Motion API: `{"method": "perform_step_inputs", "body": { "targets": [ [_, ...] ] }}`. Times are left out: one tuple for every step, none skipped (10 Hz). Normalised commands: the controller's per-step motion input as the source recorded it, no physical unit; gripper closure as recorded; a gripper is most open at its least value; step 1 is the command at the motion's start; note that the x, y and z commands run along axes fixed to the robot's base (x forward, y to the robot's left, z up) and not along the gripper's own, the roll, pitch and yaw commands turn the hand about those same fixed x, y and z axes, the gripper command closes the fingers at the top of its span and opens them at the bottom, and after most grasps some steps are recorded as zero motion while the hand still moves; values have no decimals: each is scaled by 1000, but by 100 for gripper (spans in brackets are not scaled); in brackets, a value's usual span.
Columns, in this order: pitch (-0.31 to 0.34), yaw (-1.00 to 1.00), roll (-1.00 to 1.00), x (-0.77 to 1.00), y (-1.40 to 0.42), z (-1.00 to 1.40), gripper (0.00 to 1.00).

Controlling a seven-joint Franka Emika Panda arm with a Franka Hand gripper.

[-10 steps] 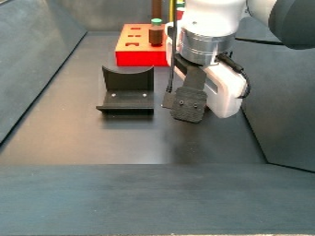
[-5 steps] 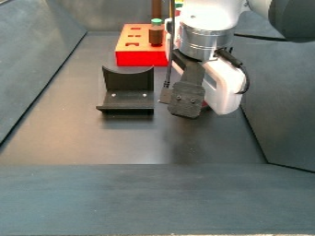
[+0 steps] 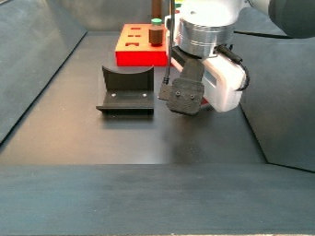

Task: Pick up the double-square object. Move up. Place the double-square object on the fixture. Regrasp the double-square object. Move to above the board. Insert the double-square object.
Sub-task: Move up.

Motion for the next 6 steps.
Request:
{"method": "perform_step_inputs", "body": {
  "targets": [
    [0, 0, 0, 0, 0, 833, 100],
    [-11, 29, -4, 22, 29, 847, 100],
    [13, 35, -22, -5, 15, 762, 100],
    [28, 36, -50, -8, 5, 599, 100],
    [31, 31, -71, -5, 0, 461, 100],
    [31, 27, -88, -10, 0, 316, 100]
  ]
}}
